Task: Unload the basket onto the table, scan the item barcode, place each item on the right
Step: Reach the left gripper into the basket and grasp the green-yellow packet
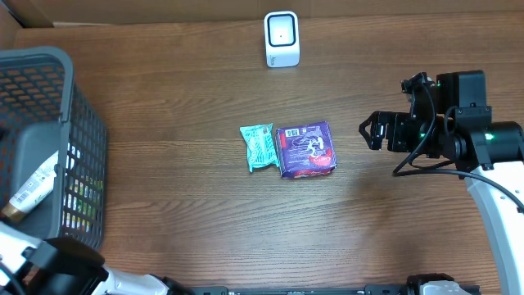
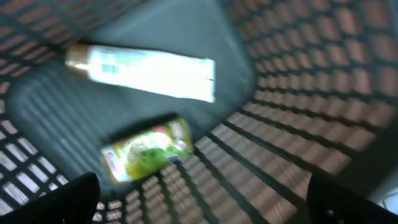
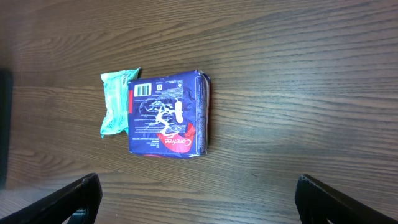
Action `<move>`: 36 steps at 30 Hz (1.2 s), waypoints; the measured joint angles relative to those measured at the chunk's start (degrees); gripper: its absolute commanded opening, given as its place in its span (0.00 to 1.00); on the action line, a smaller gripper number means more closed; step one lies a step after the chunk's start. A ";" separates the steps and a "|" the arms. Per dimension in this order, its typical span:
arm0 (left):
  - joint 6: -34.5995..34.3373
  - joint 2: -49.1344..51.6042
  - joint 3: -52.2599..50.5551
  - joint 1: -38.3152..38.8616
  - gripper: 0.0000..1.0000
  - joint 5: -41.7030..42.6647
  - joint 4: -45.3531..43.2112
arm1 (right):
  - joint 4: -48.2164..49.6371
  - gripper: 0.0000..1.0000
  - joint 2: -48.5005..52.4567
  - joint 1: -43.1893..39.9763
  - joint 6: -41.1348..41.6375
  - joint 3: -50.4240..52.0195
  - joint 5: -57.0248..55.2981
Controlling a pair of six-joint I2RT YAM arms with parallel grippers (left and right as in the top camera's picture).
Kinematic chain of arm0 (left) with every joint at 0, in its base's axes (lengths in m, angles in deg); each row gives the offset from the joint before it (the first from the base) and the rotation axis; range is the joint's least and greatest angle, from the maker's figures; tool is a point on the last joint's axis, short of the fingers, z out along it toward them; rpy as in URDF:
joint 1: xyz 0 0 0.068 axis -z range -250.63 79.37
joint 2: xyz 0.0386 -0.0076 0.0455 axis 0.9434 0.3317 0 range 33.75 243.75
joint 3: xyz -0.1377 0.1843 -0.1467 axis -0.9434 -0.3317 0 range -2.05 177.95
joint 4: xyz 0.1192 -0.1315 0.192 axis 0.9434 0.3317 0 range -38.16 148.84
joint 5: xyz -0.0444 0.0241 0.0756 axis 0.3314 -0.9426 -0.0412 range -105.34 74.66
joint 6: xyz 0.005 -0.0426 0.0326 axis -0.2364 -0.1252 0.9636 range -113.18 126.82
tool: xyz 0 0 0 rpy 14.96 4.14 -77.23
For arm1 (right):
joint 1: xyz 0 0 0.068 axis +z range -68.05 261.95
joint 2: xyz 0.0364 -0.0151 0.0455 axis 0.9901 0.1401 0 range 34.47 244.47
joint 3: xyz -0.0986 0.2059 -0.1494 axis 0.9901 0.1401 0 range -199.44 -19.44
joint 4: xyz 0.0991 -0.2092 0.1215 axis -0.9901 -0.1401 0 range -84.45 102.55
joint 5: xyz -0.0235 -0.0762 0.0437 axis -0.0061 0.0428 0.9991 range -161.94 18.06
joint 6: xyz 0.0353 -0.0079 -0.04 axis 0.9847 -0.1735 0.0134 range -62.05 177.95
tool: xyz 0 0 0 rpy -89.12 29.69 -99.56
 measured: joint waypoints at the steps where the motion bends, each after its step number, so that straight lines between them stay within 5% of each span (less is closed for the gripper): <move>1: 0.17 0.00 -2.84 -1.22 0.97 0.37 -1.97 | 0.00 1.00 0.00 0.00 0.00 0.00 0.00; 16: -2.60 0.00 -30.77 3.43 0.92 -9.27 -22.27 | -0.02 1.00 0.00 0.00 0.00 0.00 0.02; 36: 12.50 -0.02 -49.66 7.02 0.97 -13.29 -41.83 | -0.02 1.00 0.00 0.00 0.00 0.00 0.00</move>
